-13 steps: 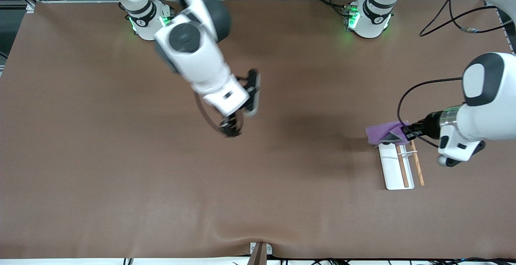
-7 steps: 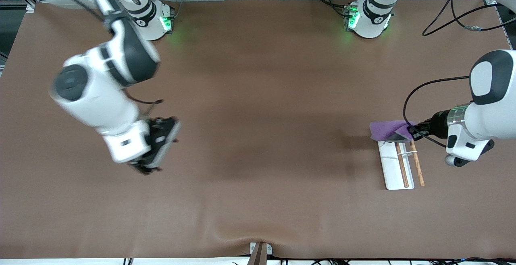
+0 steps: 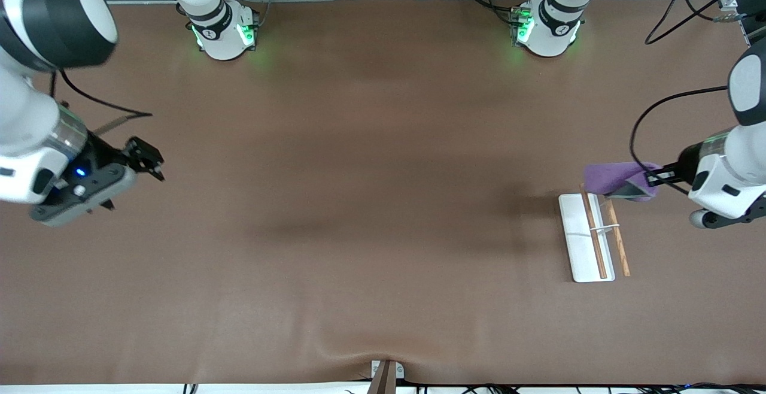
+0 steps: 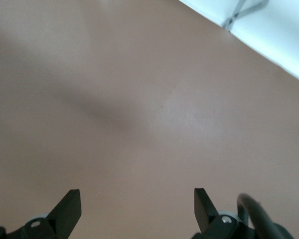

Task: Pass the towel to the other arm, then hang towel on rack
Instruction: 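Lower the towel onto the wooden dowels with the left gripper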

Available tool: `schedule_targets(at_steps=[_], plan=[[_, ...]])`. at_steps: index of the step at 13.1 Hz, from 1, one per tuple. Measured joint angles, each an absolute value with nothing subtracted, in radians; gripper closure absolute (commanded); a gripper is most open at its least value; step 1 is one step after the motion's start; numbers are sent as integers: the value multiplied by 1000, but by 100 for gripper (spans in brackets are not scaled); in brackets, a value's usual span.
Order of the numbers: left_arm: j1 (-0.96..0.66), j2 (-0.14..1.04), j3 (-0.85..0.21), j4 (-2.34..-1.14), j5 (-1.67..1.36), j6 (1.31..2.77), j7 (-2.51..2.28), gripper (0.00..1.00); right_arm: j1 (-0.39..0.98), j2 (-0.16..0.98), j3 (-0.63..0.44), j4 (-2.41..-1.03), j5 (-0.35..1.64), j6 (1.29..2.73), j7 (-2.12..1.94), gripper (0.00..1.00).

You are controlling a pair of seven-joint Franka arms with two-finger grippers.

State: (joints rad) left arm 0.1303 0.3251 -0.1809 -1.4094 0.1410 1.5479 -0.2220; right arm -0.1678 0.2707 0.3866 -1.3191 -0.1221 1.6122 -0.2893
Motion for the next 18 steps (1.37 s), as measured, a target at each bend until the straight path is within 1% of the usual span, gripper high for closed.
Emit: schedule_targets(at_steps=[2, 3, 6, 9, 11, 14, 16, 18], plan=[[178, 331, -178, -1411, 174, 1556, -80, 100, -171, 210, 371, -1322, -127, 1543, -160, 0], [204, 337, -177, -1412, 182, 1576, -14, 100, -162, 177, 343, -1323, -127, 1513, -125, 0], [260, 379, -176, -1415, 186, 1677, 143, 100, -108, 95, 201, -1333, -126, 1411, -100, 0], [248, 443, -183, -1418, 186, 1756, 158, 100, -102, 48, 151, -1335, -124, 1350, -45, 0], [217, 491, -187, -1419, 189, 1801, 158, 100, -74, 31, 112, -1348, -112, 1337, 7, 0], [158, 525, -190, -1418, 212, 1822, 150, 100, -25, 21, 8, -1397, -36, 1353, 19, 0], [138, 524, -196, -1411, 212, 1823, 110, 100, -24, 11, -19, -1423, -14, 1366, 18, 0], [136, 519, -211, -1402, 212, 1823, 89, 100, -24, 0, -24, -1437, -4, 1367, 15, 0]])
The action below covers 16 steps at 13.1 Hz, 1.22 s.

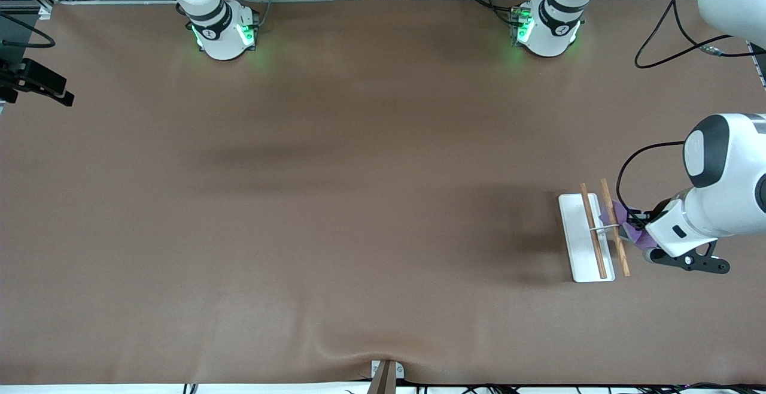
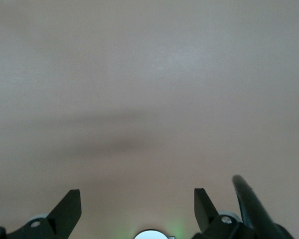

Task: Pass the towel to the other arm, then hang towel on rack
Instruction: 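Lower the towel onto the wooden dowels with the left gripper, then press the towel down over the dowels with the left gripper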

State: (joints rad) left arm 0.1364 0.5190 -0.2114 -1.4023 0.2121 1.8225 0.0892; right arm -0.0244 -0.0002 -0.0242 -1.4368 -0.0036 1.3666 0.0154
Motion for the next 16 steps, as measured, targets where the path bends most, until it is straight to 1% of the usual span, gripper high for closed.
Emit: schedule_targets(at_steps=[7, 11, 16], plan=[[129, 513, -262, -1405, 203, 1822, -9, 100, -20, -6, -35, -1440, -4, 1375, -29, 0], [118, 533, -264, -1419, 202, 1821, -22, 100, 5, -6, -35, -1448, -4, 1376, -81, 0], [130, 580, -255, -1421, 202, 1822, -22, 100, -22, -7, -53, -1451, -3, 1378, -107, 0]])
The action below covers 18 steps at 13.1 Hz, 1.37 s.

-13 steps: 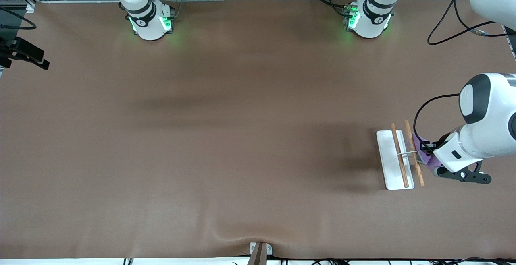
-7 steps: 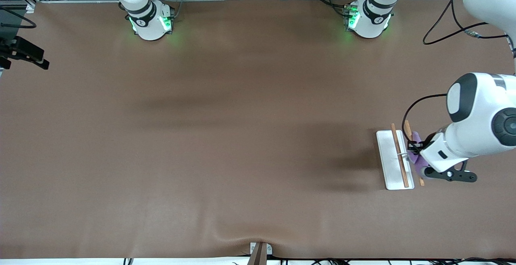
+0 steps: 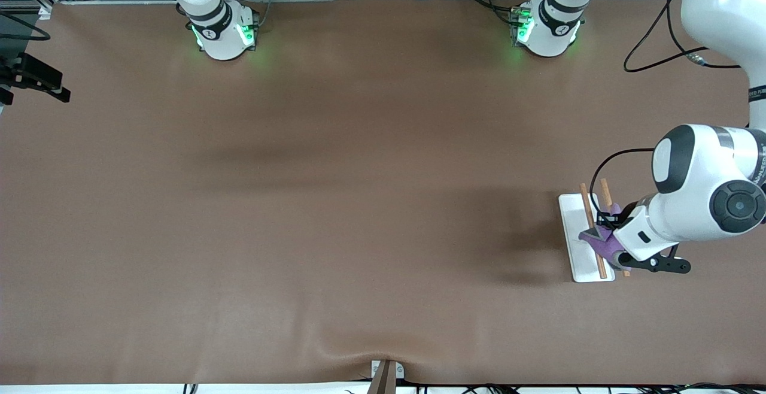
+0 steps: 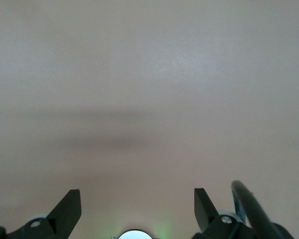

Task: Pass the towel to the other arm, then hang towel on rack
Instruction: 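Press the towel down over the dowels with the left gripper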

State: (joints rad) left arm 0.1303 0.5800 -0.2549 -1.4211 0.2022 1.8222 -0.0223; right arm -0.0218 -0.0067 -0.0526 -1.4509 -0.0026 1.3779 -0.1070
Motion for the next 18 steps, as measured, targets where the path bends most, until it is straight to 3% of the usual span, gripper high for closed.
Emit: schedule_targets(at_steps=[5, 7, 8, 9, 10, 15, 18], plan=[[118, 620, -257, -1422, 200, 1827, -118, 99, -27, -7, -51, -1453, 0, 1390, -77, 0], [97, 637, -258, -1422, 200, 1846, -171, 87, -21, -7, -45, -1456, 2, 1401, -39, 0], [91, 649, -258, -1423, 200, 1858, -187, 72, -17, -7, -43, -1458, 3, 1403, -28, 0], [91, 660, -257, -1423, 200, 1870, -194, 44, -16, -7, -42, -1459, 3, 1406, -23, 0], [92, 670, -256, -1423, 200, 1880, -195, 0, -16, -7, -42, -1460, 3, 1408, -19, 0], [87, 672, -267, -1408, 200, 1894, -241, 0, -18, -6, -48, -1462, 3, 1409, -8, 0], [81, 617, -288, -1386, 200, 1895, -242, 0, -45, -6, -32, -1462, 3, 1402, 1, 0]])
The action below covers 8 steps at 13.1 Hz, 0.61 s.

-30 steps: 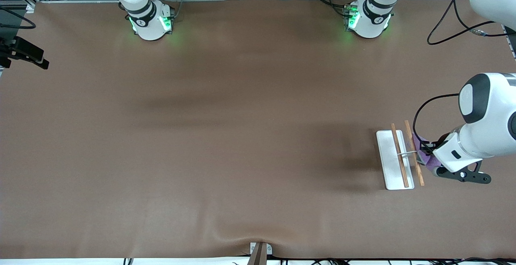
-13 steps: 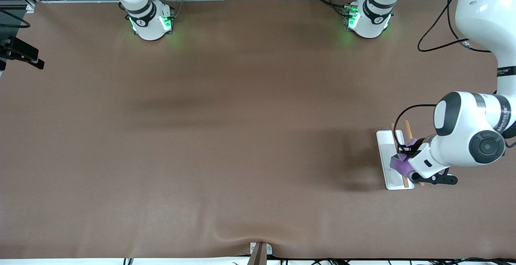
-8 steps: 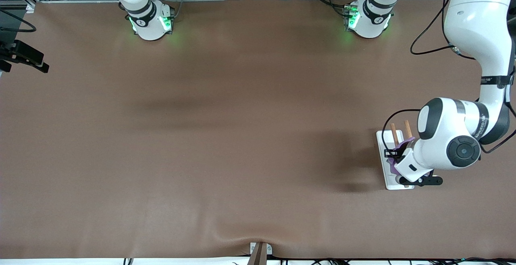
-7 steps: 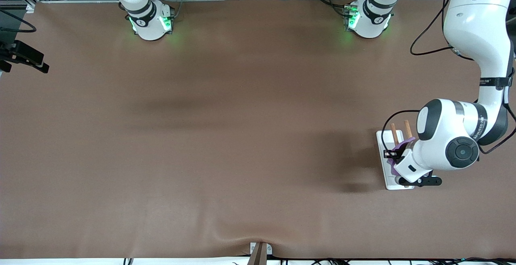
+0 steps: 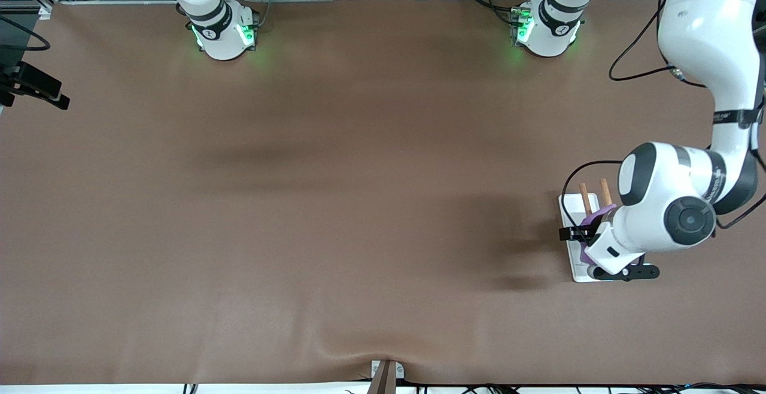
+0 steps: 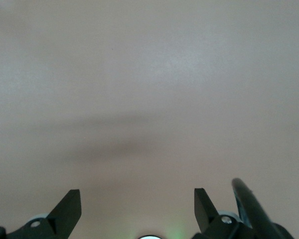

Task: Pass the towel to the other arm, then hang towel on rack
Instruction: 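Press the towel down over the dowels with the left gripper, then open the left gripper and lift it off the towel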

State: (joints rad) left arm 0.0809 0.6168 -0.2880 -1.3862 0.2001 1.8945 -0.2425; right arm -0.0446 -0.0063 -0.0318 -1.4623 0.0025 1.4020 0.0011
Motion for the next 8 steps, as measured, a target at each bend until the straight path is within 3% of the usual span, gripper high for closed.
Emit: schedule_targets(at_steps=[8], plan=[[91, 348, -298, -1382, 200, 1723, -238, 0, -123, -6, 80, -1462, 3, 1402, 7, 0]])
